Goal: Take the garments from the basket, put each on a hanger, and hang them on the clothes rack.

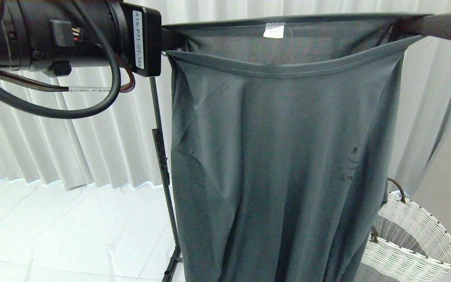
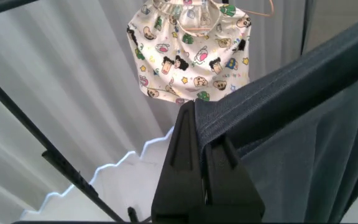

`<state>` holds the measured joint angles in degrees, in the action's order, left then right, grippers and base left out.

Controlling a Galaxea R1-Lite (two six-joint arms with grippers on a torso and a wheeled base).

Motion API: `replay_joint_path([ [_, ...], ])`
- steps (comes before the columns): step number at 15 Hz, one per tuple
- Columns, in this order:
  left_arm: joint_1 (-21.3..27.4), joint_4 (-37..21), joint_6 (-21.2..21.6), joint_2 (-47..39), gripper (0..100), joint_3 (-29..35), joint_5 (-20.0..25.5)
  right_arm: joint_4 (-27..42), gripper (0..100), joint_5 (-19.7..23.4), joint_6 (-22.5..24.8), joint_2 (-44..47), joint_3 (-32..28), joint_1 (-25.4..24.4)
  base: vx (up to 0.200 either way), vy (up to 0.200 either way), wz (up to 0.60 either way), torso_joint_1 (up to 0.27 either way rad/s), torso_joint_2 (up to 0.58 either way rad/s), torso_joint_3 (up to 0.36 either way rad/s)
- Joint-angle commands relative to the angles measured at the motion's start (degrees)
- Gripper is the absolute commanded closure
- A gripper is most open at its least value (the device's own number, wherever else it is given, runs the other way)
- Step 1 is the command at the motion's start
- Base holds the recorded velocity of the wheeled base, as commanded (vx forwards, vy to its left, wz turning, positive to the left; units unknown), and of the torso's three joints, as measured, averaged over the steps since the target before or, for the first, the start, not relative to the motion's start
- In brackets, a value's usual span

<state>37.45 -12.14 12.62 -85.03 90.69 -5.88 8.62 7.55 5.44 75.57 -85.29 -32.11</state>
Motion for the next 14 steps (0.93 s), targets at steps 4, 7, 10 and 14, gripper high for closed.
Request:
replay_joint_path([
  [4, 0.2, 2.1, -0.6, -4.7, 100, 5.5, 0.2, 14.8, 100, 10.6, -0.4, -3.7, -6.8, 2.2, 0.000, 0.000, 0.00, 0.000, 0.00, 0.000],
  [7, 0.3, 6.8, -0.4, -9.1, 100, 9.2, 0.0, 21.7, 100, 20.8, -0.7, -6.7, -6.9, 2.5, 0.000, 0.000, 0.00, 0.000, 0.00, 0.000],
  [10, 0.3, 6.9, -1.5, -12.8, 100, 13.8, -0.5, 26.9, 100, 29.4, -0.8, -8.9, -6.8, -3.8, 0.000, 0.000, 0.00, 0.000, 0.00, 0.000],
  [14, 0.3, 5.3, -3.7, -11.6, 100, 13.6, -0.8, 26.9, 100, 25.6, -0.8, -8.9, -6.8, -4.0, 0.000, 0.000, 0.00, 0.000, 0.00, 0.000],
])
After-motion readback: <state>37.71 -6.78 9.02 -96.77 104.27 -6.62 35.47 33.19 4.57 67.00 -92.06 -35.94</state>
